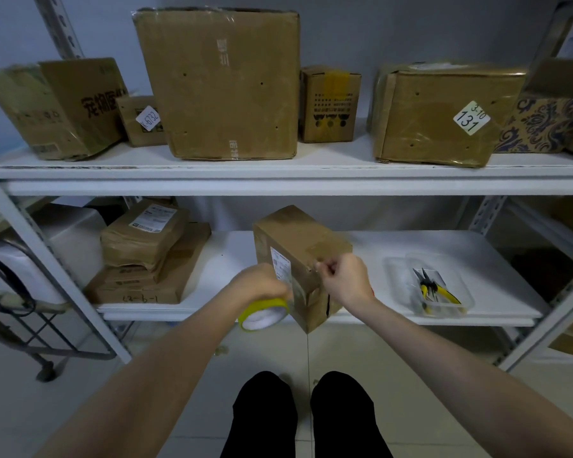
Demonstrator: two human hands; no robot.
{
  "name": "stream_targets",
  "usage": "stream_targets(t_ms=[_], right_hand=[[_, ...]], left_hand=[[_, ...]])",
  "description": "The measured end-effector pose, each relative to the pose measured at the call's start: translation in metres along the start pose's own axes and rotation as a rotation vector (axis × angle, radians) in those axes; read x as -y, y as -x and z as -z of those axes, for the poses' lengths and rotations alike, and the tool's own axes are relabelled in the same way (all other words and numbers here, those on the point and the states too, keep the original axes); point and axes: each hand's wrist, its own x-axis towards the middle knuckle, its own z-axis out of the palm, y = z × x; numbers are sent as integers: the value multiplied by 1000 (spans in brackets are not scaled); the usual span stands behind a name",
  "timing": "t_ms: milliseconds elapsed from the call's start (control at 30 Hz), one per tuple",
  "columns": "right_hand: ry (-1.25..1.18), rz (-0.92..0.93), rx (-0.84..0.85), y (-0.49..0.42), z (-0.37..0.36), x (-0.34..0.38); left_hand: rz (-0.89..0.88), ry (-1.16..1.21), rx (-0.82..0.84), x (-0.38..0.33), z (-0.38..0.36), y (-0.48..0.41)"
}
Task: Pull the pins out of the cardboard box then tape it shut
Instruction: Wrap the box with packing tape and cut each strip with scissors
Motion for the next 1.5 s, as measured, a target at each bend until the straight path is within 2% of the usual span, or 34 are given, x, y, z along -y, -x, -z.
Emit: stream_targets(t_ms=[167,400,567,833,1000,1133,1267,1333,1400,1500], right_hand=[[-50,111,-38,-9,7,6],[-151,61,-36,-25,4,3],[-118,65,-102,-53,11,17],[274,81,-18,-78,0,15],[396,135,12,-81,-3,14],[513,170,59,-84,1,18],[589,102,62,-86,21,18],[642,155,50,-81,22,19],[614,286,52,-71,12,21],[560,405,128,-53,-10,20]], left_hand=[[18,130,-97,-4,22,-1],[-44,428,-94,3,18,-16],[13,536,-195,-3,26,-37],[126,379,-291,-10,20,-59],[153,311,-303,-11,19,-64],[144,288,-269,-9,14,-66],[164,309,-211,-8,14,-68],[151,314,-174,-12,14,-66],[142,308,-141,-13,11,-66],[168,331,-120,-13,8,-62]])
